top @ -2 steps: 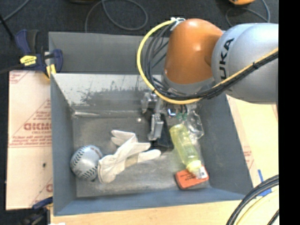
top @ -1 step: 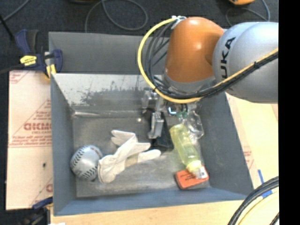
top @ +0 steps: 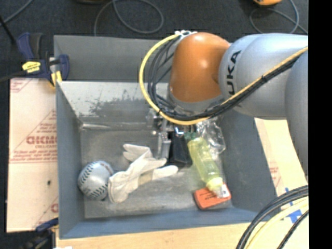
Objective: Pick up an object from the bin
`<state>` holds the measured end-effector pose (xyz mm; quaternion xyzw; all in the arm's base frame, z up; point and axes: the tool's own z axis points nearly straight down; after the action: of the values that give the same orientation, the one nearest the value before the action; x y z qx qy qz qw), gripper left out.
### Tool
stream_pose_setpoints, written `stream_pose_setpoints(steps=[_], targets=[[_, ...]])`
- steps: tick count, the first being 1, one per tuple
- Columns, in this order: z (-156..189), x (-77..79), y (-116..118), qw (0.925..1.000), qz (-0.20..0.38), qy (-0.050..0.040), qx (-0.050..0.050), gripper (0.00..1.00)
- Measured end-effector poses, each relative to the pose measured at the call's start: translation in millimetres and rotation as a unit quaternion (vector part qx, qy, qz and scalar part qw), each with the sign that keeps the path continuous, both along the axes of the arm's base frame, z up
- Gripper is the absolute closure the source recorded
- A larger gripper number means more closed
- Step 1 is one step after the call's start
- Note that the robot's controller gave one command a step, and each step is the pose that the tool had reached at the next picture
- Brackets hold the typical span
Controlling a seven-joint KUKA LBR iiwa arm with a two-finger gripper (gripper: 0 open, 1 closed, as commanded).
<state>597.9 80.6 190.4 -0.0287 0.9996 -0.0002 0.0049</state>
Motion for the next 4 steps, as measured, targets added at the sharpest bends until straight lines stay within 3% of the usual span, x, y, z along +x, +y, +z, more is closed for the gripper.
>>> stream_pose_setpoints(steps=[1,2,3,4], targets=[[-60.8,-8.1,9.6,0.9983,0.059,0.0001,0.0,0.0],[-105.2,-31.8,10.8,0.9983,0.059,-0.0008,0.0,0.0],[-107.8,-50.1,-15.7,0.9961,0.088,0.0014,0.0,1.0],[-107.8,-50.1,-15.7,0.9961,0.088,0.0014,0.0,1.0]])
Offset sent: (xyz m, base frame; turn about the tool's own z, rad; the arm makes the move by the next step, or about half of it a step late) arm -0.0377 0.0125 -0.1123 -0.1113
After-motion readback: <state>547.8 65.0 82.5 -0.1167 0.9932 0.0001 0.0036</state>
